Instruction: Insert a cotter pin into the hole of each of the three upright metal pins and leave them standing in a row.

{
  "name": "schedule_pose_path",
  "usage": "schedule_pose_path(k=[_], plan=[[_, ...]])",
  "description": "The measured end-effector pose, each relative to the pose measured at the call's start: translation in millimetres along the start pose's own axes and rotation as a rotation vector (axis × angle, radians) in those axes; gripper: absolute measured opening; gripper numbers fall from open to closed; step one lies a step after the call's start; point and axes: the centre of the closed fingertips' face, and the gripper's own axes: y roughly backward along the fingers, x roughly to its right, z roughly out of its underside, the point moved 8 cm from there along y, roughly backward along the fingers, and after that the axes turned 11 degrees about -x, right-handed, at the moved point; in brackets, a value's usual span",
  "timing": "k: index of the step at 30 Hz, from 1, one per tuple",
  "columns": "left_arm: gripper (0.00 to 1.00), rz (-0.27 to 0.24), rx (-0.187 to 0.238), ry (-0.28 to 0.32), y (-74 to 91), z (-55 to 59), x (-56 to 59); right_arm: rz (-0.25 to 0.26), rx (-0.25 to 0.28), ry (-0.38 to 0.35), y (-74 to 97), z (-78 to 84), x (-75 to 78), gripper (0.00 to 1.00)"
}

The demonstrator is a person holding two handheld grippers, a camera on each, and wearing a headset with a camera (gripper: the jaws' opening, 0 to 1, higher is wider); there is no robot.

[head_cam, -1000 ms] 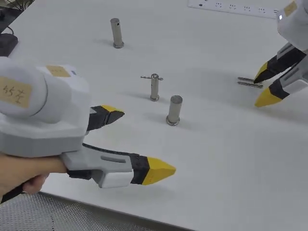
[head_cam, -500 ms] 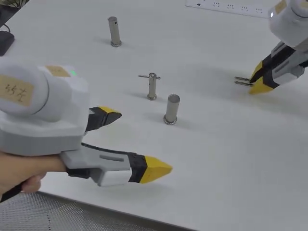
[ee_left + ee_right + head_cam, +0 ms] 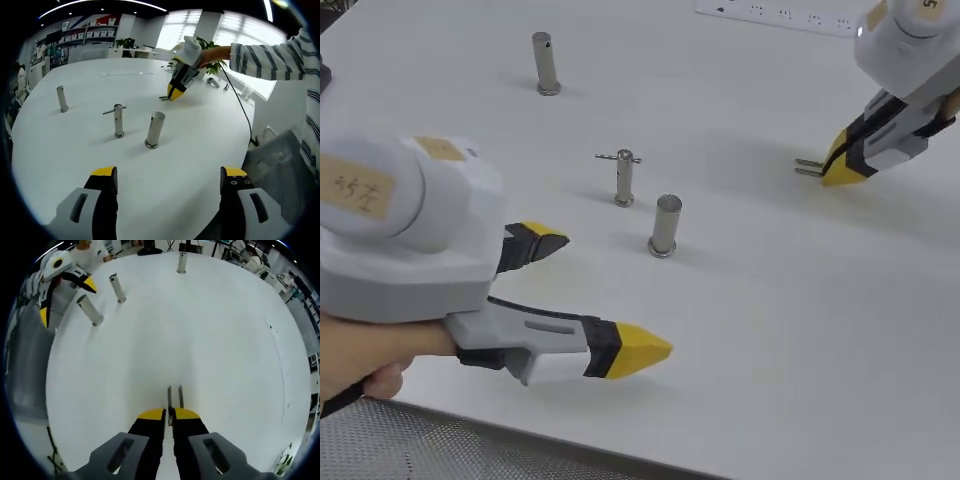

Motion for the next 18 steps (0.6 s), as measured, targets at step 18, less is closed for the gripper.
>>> schedule_pose_path(k=[18], plan=[[0.81, 0.000, -0.003, 0.008, 0.9, 0.8, -1.0, 0.046, -0.001, 0.031, 4.0, -0.4, -8.2, 0.03]])
